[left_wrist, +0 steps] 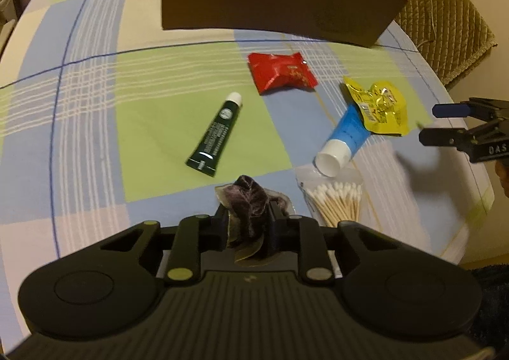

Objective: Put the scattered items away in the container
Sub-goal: 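Grasp the dark fabric scrunchie with the left tool while the right tool grasps the yellow snack packet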

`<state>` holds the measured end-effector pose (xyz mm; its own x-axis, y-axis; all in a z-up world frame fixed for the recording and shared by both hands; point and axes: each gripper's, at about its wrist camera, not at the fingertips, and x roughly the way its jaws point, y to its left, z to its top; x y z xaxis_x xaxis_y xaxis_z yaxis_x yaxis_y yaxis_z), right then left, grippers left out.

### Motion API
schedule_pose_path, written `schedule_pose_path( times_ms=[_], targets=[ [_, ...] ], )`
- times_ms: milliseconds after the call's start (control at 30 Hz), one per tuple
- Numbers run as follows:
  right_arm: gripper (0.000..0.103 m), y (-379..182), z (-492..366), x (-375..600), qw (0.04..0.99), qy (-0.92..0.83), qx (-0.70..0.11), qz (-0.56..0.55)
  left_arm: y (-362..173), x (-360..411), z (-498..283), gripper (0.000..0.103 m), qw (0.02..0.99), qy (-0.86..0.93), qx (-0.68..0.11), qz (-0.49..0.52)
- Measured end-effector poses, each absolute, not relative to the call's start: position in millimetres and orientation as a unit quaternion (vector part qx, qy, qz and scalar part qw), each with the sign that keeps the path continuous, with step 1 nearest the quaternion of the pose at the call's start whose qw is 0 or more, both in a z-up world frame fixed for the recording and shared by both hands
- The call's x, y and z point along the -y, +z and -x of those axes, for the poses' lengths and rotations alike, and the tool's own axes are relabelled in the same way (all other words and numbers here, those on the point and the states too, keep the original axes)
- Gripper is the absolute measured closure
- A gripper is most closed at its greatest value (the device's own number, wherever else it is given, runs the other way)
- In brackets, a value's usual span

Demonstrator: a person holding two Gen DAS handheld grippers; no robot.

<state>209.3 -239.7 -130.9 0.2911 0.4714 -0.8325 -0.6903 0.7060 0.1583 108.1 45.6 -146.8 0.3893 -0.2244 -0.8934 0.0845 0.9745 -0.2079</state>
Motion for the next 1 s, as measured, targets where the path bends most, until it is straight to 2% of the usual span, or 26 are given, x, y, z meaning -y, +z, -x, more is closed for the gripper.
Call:
schedule_pose_path(
  times_ms=[233,333,500,533,567,633,667,767,1000],
  targets=[
    [0.009,-146,-244,252,0.788,0.373,-0.489,0.018,-145,-53,-106,0.083,0.833,-0.085,-0.542,0.071],
    [0.041,-157,-260,262,0.773,0.38,-0.506,-0.046,-146,-54,-106,0.083,0.831,-0.082,-0.545,0.072],
    [0.043,-178,-280,284,0.741,0.385,-0.524,-0.168,-147,-56,-106,0.083,0.829,-0.079,-0.548,0.074],
    [0.057,-182,-283,287,0.734,0.384,-0.528,-0.187,-147,-56,-106,0.083,0.829,-0.079,-0.549,0.075],
    [0.083,-187,-286,291,0.723,0.386,-0.533,-0.208,-147,-56,-107,0.083,0.828,-0.079,-0.55,0.075],
    [0.085,-196,-289,297,0.701,0.389,-0.543,-0.25,-147,-56,-108,0.083,0.827,-0.079,-0.552,0.073],
    [0.092,-198,-289,300,0.698,0.387,-0.543,-0.262,-148,-55,-108,0.083,0.827,-0.079,-0.552,0.072],
    [0.097,-197,-285,309,0.693,0.381,-0.534,-0.301,-148,-54,-109,0.083,0.826,-0.079,-0.553,0.072],
    [0.1,-169,-278,319,0.71,0.374,-0.5,-0.326,-141,-50,-112,0.084,0.831,-0.088,-0.545,0.066]
  ],
)
